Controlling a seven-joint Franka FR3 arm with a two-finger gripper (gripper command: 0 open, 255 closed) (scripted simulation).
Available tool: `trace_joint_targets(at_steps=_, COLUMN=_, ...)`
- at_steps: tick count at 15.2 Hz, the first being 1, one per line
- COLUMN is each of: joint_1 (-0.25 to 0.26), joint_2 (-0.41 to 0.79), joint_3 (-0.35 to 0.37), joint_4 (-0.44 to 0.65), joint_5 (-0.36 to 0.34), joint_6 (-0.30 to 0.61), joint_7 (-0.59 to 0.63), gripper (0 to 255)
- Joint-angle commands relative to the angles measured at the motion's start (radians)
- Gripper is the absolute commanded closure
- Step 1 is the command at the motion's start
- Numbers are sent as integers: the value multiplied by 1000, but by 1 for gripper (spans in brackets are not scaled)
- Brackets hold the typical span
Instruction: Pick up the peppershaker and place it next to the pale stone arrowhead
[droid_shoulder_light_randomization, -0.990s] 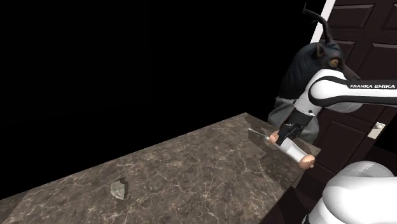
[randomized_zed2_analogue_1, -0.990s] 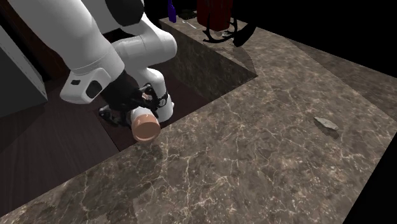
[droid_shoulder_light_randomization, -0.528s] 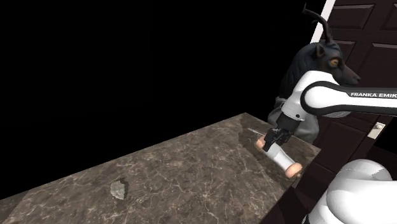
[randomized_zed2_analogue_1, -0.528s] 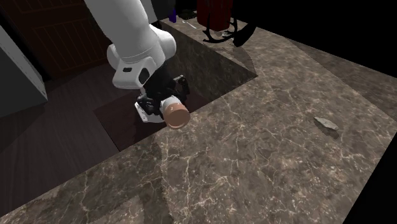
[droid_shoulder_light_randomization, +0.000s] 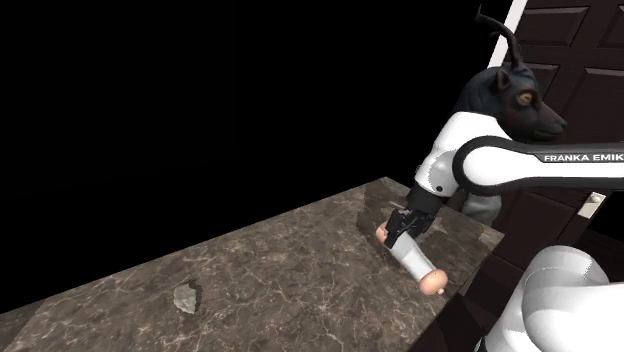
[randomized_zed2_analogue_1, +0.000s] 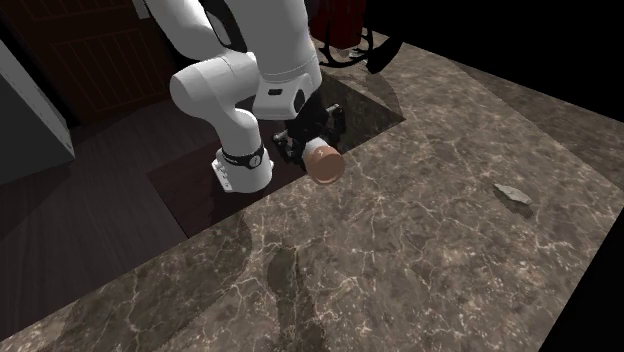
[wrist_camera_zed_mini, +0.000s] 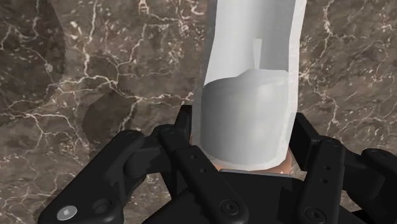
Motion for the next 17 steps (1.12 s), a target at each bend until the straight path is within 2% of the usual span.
trace_joint_targets(at_steps=1, joint_1=52, joint_2=22, joint_3=60, joint_4=15, joint_5=48, joint_6=21, joint_7=66, gripper=255)
trace_joint_targets(at_steps=5, joint_1=131, joint_2=110, joint_3=159, joint_4=56, joint_5=122, joint_6=90, joint_7=166, gripper=255)
trace_joint_targets(at_steps=9, joint_1=190, joint_2=220, joint_3=250, joint_4=120, joint_5=178, joint_6=156, joint_7=257, gripper=255)
trace_joint_targets(at_steps=13, joint_1=223, joint_2=341, joint_3=337, joint_4=204, joint_5=211, joint_6=214, joint_7=345, gripper=255)
trace_joint_targets(at_steps=17, joint_1=235, joint_2=467, joint_3=421, joint_4=304, joint_5=215, joint_6=261, joint_7=435, gripper=255)
